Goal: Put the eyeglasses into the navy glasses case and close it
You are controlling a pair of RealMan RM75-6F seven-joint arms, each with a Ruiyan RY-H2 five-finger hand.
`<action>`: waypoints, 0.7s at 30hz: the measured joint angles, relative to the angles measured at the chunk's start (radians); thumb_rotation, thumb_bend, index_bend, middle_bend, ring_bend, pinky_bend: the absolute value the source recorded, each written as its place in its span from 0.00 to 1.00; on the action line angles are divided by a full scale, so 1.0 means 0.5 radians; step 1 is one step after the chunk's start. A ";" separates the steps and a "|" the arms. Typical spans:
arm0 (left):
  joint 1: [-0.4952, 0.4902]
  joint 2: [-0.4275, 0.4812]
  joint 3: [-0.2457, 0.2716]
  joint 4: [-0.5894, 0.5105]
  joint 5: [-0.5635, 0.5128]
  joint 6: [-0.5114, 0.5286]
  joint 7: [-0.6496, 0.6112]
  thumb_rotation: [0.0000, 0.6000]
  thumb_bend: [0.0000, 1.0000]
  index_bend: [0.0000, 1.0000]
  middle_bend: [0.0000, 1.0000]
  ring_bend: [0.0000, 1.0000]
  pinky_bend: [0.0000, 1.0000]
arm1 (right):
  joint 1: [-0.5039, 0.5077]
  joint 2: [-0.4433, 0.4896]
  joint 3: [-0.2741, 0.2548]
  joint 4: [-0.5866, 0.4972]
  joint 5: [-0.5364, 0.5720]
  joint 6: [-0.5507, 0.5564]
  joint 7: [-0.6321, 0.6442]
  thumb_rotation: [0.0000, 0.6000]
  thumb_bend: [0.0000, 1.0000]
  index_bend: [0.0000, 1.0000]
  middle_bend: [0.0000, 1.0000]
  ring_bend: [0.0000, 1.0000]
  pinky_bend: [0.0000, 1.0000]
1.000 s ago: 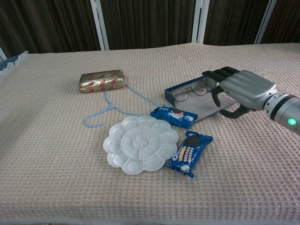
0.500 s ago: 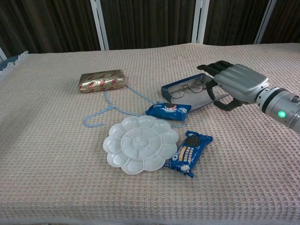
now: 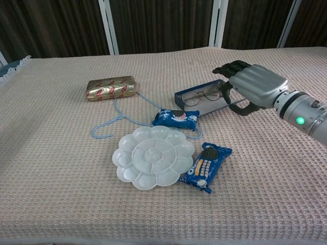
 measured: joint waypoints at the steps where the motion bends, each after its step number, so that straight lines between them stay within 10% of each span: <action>1: 0.000 0.000 0.001 0.000 0.001 -0.001 -0.002 1.00 0.45 0.00 0.00 0.00 0.20 | -0.001 -0.002 0.003 0.003 0.002 0.011 -0.006 1.00 0.59 0.85 0.19 0.00 0.00; 21: 0.006 0.004 0.006 0.004 0.023 0.015 -0.024 1.00 0.44 0.00 0.00 0.00 0.20 | -0.176 0.159 -0.083 -0.302 -0.054 0.268 -0.135 1.00 0.55 0.93 0.23 0.00 0.00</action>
